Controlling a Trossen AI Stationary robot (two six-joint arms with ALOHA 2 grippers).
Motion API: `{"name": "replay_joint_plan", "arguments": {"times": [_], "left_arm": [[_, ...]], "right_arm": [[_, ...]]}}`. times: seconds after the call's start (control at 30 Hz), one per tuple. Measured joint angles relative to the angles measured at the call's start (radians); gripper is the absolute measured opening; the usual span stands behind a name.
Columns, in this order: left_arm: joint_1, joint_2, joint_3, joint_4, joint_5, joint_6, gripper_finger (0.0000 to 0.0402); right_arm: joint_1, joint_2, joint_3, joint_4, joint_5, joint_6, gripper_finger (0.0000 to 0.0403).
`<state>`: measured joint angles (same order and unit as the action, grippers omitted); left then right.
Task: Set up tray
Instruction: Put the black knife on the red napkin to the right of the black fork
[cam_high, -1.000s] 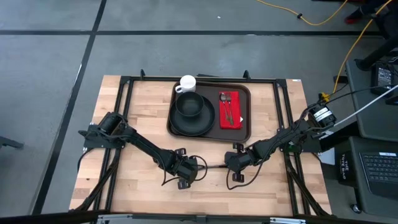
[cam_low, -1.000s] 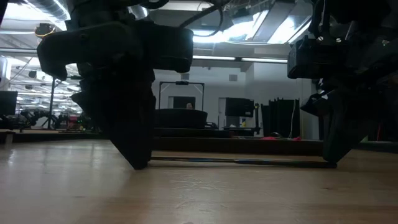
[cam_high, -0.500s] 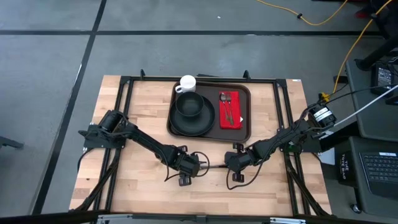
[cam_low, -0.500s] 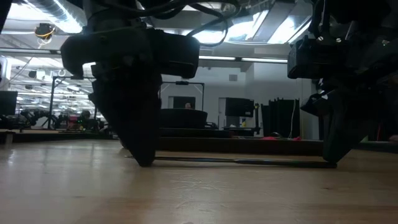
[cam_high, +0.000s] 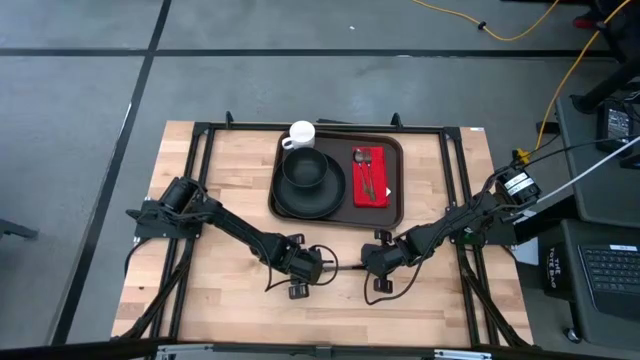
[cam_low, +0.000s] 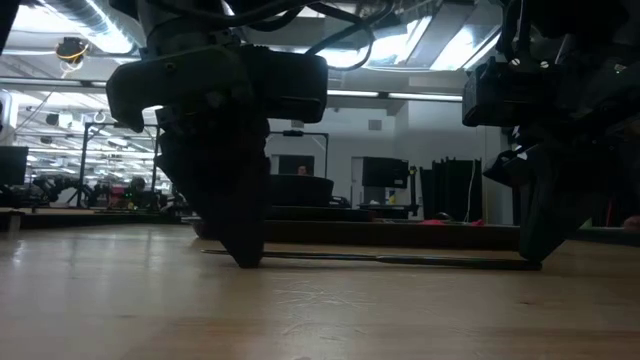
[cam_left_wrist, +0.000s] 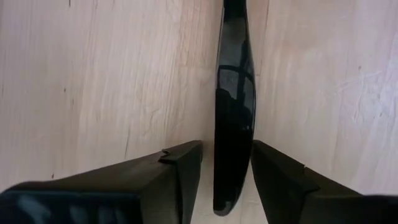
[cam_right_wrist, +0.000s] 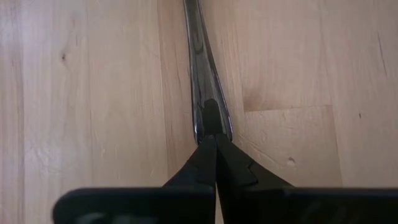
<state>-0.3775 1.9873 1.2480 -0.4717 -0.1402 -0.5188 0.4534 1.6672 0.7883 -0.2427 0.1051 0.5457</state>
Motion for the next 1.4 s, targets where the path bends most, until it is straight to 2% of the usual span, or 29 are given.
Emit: {"name": "replay_joint_plan", "arguments": {"times": [0.13,0.47,0.77,0.93,1.1,1.4], "left_arm": [[0.0,0.0,0.0,0.002,0.001,0.03,0.0124],[-0.006,0.0,0.0,0.006,-0.001,0.059,0.0052],[-0.008,0.0,0.0,0.007,0.001,0.076,0.0058],[-0.008,0.0,0.0,0.007,0.002,0.077,0.0059],[-0.008,0.0,0.0,0.011,0.004,0.107,0.006],[-0.006,-0.002,-0.001,0.033,0.006,0.141,0.006]], "right_arm": [[0.0,0.0,0.0,0.0,0.0,0.0,0.0],[0.0,0.0,0.0,0.0,0.0,0.0,0.0],[0.0,0.0,0.0,0.003,0.0,0.002,0.0001],[0.0,0.001,0.008,-0.002,-0.015,-0.004,0.0015],[0.001,0.003,0.071,-0.056,-0.065,-0.064,0.0032],[0.0,-0.038,0.126,-0.159,-0.049,-0.114,0.0031]]}}
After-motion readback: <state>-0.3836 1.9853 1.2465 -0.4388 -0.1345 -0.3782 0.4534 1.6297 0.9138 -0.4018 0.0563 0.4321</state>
